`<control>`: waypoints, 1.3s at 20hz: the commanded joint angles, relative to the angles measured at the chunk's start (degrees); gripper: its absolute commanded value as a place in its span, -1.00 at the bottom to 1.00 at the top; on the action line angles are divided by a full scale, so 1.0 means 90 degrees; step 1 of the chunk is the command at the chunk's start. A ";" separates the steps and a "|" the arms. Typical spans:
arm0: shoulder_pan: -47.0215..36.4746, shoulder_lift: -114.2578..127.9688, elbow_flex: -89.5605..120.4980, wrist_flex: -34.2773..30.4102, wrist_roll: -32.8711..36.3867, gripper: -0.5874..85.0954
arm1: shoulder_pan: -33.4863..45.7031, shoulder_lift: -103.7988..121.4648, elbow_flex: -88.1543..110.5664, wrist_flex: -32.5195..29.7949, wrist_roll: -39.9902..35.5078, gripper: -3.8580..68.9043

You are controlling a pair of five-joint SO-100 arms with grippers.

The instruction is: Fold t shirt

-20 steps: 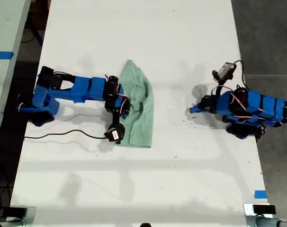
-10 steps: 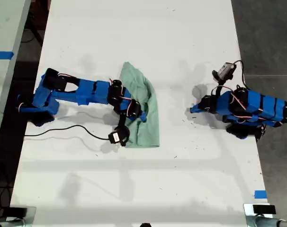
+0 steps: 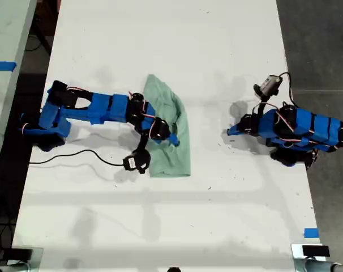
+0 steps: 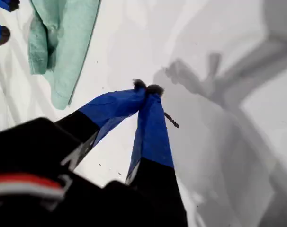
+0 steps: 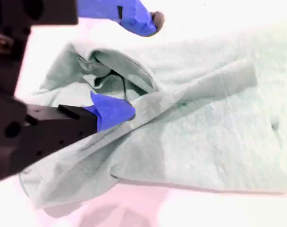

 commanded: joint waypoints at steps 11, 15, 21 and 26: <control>0.0000 0.8486 0.9199 -0.3711 -0.0029 -0.99 | -0.0020 0.0088 0.0342 -0.0020 -0.0039 -0.90; -0.0420 1.1836 1.2822 -0.4834 -0.0029 -0.99 | 0.0000 0.0088 0.0342 -0.0029 -0.0039 -0.90; -0.0469 1.5244 1.3887 -0.3115 -0.0010 -0.99 | 0.0000 0.0088 0.0342 -0.0039 -0.0039 -0.90; -0.0566 1.5244 1.3887 -0.3086 -0.0029 -0.99 | 0.0000 0.0088 0.0342 -0.0049 -0.0059 -0.90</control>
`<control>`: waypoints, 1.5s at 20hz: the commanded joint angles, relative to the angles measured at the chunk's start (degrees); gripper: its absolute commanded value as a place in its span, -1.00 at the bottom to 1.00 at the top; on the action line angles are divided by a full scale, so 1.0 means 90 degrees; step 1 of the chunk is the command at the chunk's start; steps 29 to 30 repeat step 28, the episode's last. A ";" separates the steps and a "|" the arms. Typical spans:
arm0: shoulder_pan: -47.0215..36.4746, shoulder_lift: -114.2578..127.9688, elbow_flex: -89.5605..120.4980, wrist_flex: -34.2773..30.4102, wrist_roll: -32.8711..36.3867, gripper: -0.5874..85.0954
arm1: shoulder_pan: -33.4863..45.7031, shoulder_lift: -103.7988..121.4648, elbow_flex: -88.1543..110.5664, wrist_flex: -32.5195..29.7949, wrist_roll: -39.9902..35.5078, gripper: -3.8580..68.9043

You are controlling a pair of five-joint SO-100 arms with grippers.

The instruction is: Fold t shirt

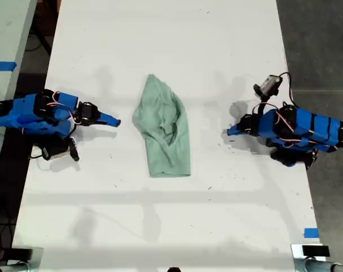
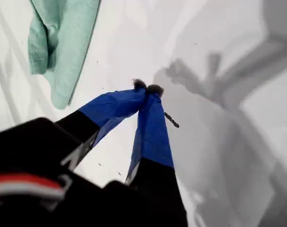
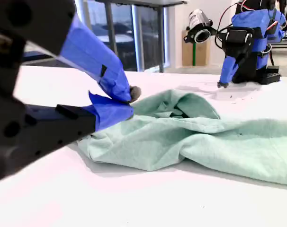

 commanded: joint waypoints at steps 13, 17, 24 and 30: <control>-0.0342 0.0049 0.0049 0.0156 -0.0283 -0.99 | 0.0010 0.0088 0.0361 -0.0166 -0.0273 -0.90; -0.0352 0.0049 0.0049 0.0176 -0.0312 -0.99 | 0.0068 0.0088 0.0352 -0.0166 -0.0293 -0.90; -0.0391 0.0049 0.0049 0.0205 -0.0361 -0.99 | 0.0088 0.0088 0.0332 -0.0215 -0.0391 -0.90; -0.0410 0.0049 0.0049 0.0264 -0.0459 -0.99 | 0.0205 0.0088 0.0332 -0.0166 -0.0156 -0.90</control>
